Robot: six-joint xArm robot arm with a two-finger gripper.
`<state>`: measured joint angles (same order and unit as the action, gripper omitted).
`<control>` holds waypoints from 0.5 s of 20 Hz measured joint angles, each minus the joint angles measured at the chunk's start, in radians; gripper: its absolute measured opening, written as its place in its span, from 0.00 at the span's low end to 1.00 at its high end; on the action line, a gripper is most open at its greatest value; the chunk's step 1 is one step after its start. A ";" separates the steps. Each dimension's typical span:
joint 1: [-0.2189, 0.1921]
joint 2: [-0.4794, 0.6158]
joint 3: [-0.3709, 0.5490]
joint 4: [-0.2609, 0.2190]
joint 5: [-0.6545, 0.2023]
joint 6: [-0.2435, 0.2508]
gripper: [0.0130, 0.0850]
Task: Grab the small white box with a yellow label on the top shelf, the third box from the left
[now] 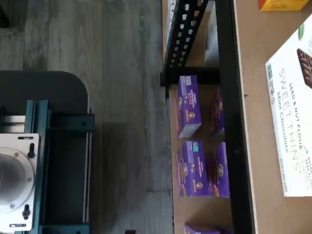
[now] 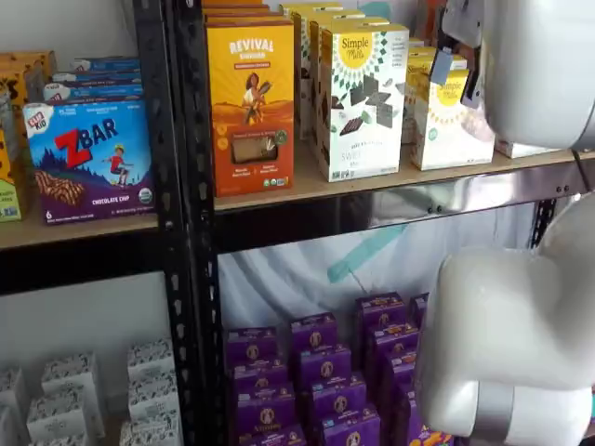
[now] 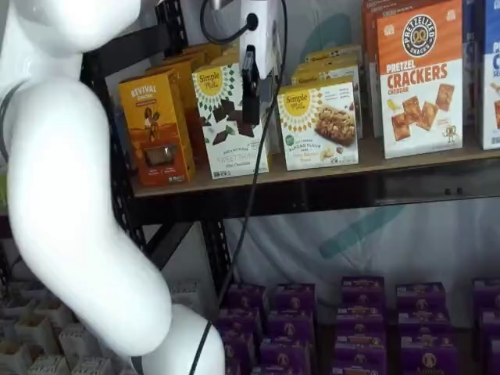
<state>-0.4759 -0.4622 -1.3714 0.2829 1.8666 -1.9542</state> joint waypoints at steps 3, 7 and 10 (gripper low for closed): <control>0.038 -0.027 0.028 -0.070 -0.038 0.011 1.00; 0.036 -0.046 0.052 -0.067 -0.049 0.010 1.00; 0.013 -0.057 0.065 -0.026 -0.061 0.000 1.00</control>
<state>-0.4634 -0.5196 -1.3063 0.2570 1.8054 -1.9539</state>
